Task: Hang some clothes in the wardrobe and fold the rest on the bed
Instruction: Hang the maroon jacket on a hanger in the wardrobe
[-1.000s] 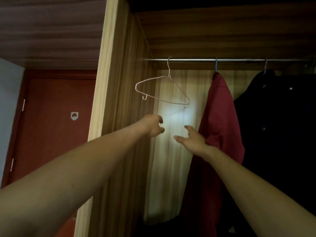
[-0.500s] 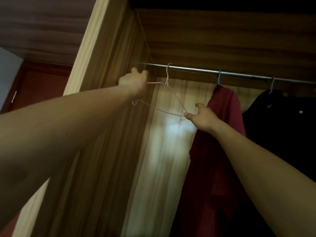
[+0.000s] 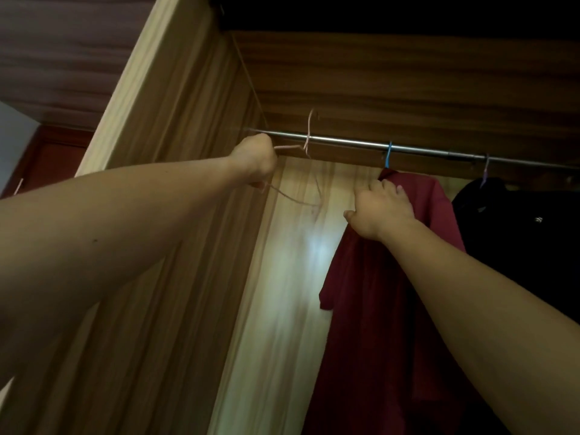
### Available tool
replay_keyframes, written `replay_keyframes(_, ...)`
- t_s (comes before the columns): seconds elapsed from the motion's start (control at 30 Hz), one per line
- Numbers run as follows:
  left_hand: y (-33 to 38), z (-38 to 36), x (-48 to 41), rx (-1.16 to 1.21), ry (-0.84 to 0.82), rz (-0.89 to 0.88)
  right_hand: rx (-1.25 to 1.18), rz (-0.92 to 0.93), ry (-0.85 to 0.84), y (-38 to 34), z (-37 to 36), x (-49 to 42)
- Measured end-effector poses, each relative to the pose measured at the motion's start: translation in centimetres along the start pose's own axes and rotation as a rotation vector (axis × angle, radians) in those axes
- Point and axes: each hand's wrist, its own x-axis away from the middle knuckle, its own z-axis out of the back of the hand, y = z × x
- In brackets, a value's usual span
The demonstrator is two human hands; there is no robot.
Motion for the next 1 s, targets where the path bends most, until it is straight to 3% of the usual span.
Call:
replay_keyframes(0.3, 0.5, 0.0, 4.1, 0.064, 0.024, -0.062, 0.558, -0.221, -0.09, 2.9, 1.1, -0.1)
replay_keyframes(0.57, 1.3, -4.1, 8.7, 0.142, 0.084, -0.102, 0.565, -0.215, -0.058, 5.8, 1.6, -0.1)
replay_keyframes(1.0, 9.1, -12.5, 11.1, 0.312, -0.133, -0.22, 0.687, -0.256, -0.075, 13.2, 2.3, 2.9)
